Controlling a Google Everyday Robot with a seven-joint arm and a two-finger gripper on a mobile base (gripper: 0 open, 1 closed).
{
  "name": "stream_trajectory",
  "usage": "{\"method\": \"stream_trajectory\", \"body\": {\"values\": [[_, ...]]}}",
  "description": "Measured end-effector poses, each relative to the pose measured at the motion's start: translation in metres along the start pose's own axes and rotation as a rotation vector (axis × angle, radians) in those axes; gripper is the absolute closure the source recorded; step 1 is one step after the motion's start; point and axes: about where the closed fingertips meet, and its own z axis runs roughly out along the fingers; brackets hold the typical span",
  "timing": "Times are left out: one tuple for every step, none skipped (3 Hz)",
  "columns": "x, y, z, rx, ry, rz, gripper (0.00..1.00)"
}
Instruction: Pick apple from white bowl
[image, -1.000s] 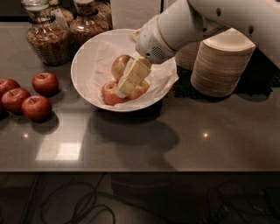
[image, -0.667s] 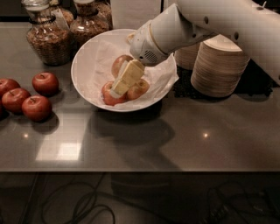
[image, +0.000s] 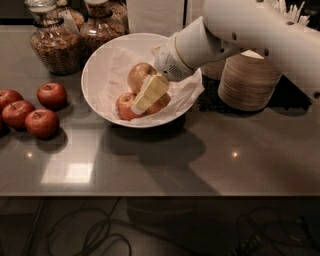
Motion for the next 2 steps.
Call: {"method": "stream_trajectory", "body": {"values": [[0.0,0.0,0.0,0.0,0.0,0.0,0.19],[0.0,0.0,0.0,0.0,0.0,0.0,0.42]]}}
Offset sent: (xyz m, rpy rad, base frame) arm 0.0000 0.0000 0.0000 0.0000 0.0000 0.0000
